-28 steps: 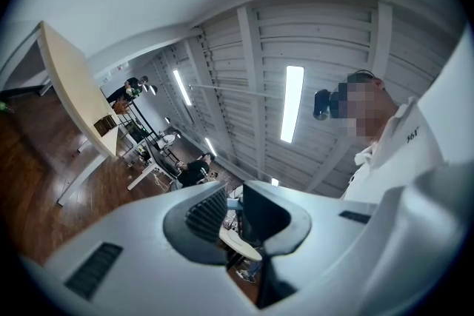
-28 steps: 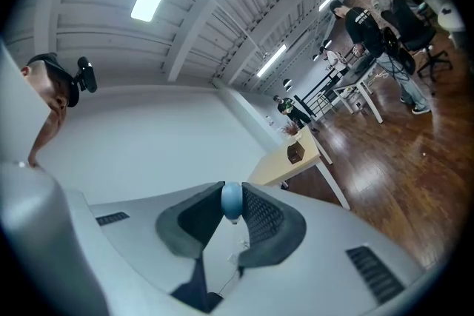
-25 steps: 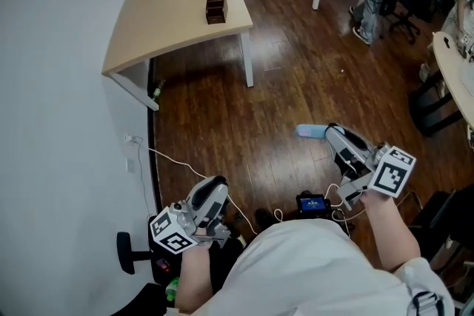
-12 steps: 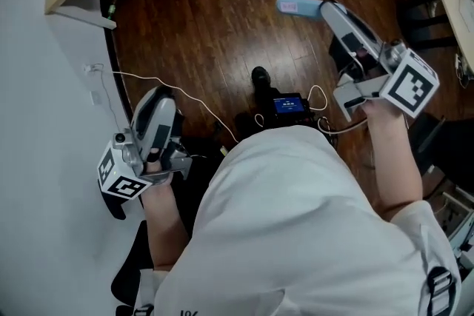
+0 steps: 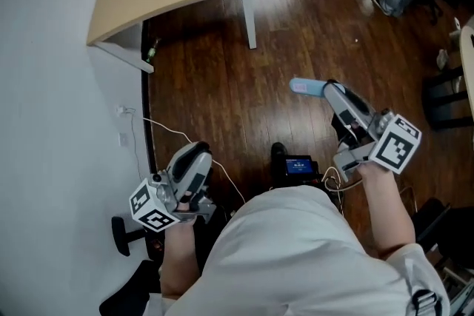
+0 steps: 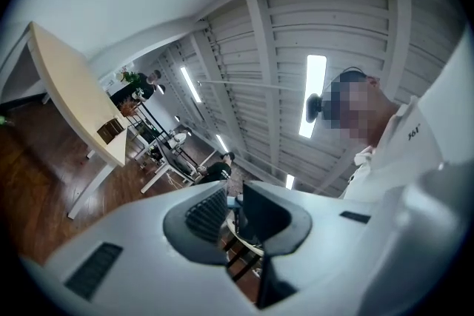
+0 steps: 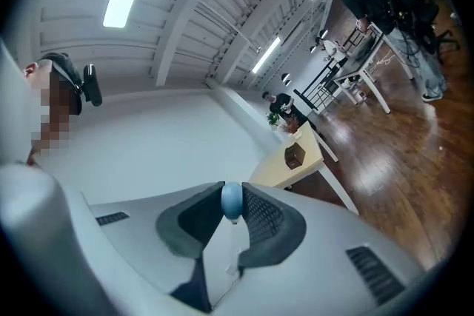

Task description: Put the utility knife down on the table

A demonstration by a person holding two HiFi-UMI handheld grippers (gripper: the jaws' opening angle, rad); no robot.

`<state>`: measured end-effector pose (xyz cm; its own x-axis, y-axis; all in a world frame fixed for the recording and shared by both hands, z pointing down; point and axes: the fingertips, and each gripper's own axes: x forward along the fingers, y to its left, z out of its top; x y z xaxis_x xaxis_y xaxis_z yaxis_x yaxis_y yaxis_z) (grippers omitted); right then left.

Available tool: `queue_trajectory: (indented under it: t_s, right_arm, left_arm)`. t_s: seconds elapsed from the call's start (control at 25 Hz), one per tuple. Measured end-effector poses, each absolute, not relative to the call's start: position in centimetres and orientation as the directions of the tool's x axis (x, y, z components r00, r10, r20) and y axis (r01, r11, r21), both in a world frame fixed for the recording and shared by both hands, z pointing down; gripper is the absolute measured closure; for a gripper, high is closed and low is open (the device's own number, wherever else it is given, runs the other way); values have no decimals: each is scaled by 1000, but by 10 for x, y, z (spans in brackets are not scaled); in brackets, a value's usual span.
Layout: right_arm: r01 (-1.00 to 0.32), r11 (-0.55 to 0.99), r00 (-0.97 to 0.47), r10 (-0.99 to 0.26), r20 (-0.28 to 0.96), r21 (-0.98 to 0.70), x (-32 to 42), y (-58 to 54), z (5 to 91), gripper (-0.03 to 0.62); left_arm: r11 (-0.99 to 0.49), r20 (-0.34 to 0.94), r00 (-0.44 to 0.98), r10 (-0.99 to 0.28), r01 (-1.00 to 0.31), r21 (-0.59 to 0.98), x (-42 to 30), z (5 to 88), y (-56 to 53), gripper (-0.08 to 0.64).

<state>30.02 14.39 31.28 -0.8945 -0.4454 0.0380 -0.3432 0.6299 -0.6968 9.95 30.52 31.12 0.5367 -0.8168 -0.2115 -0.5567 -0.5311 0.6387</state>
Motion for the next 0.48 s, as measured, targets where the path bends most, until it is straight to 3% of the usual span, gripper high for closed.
queue_trajectory:
  t_s: [0.36,0.48]
  right_arm:
    - [-322,686,-907,-422,3,-653,291,138,298,520]
    - [-311,667,-913,-407,19,-677,288,84,303,520]
  left_arm:
    - [-566,-255,535,-806,-570,595,101,293,306,495]
    - [-540,-225,528,-819,-576,614,102,291,255,495]
